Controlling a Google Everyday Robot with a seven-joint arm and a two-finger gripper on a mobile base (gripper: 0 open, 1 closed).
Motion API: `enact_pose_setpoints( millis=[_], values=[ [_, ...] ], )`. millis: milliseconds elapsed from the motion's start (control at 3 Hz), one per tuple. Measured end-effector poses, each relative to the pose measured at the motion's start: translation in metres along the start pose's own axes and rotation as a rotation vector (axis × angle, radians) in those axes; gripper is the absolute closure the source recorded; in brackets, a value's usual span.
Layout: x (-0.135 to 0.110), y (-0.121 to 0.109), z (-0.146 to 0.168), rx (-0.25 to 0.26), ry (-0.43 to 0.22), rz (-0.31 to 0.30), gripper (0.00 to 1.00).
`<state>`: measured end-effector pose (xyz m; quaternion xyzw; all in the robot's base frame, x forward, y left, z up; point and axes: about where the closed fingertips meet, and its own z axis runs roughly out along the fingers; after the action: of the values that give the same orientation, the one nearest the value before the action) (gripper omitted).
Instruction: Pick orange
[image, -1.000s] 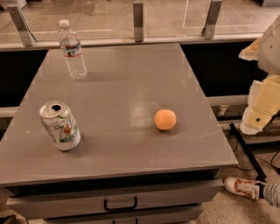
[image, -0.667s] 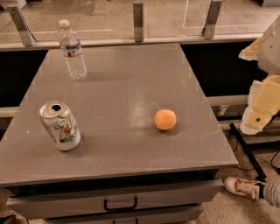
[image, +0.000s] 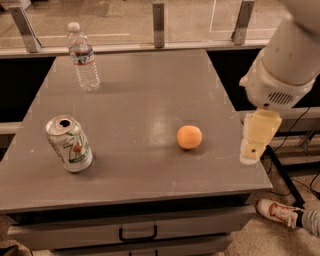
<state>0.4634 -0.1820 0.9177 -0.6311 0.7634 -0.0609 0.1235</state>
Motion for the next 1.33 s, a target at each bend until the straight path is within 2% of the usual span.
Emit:
enact_pose_setpoints(
  millis=[333,667,1333],
  values=[
    [-0.015,0.003,0.039,-0.014,0.040,-0.040,0.00],
    [-0.031,0.007,0.063,-0.039,0.047,-0.064,0.00],
    [-0.074,0.012,0.073,-0.117,-0.034,-0.083,0.00]
  ],
)
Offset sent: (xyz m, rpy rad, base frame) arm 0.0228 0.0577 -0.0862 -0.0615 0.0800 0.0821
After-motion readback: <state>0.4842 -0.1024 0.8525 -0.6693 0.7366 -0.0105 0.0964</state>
